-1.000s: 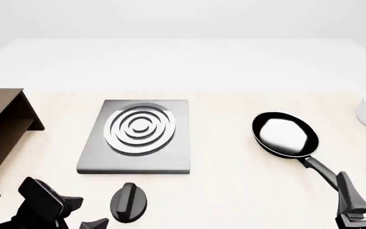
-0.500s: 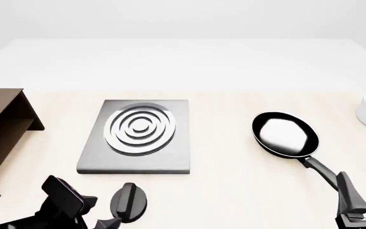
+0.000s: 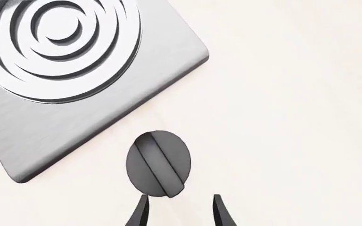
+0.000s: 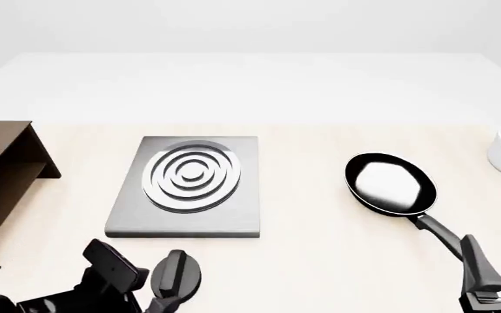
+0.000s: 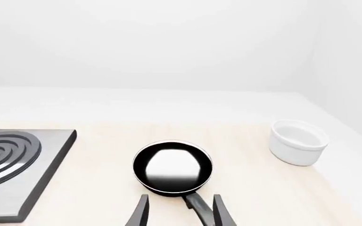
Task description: Turn on the stove and put the frying pan on it.
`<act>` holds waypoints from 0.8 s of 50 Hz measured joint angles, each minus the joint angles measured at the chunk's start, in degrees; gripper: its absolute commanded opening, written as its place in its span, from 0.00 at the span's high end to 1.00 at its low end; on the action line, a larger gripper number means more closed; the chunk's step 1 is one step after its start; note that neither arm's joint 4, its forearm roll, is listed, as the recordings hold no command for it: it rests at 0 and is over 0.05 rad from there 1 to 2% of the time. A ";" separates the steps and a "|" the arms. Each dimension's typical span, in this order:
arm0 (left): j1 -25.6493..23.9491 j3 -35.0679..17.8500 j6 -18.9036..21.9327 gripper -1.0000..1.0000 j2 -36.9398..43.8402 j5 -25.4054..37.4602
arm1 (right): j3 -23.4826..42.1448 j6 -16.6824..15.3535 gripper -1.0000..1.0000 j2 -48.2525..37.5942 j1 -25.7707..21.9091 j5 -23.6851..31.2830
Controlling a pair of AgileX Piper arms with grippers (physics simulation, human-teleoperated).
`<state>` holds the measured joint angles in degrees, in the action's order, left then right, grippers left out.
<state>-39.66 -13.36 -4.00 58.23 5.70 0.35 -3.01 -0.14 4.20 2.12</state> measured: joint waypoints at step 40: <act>0.55 1.85 -0.09 0.00 15.32 -14.38 | -0.01 -0.02 0.00 0.05 0.05 0.00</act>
<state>-39.11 -11.51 -4.09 73.55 -8.68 0.33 -3.02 -0.09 4.24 2.12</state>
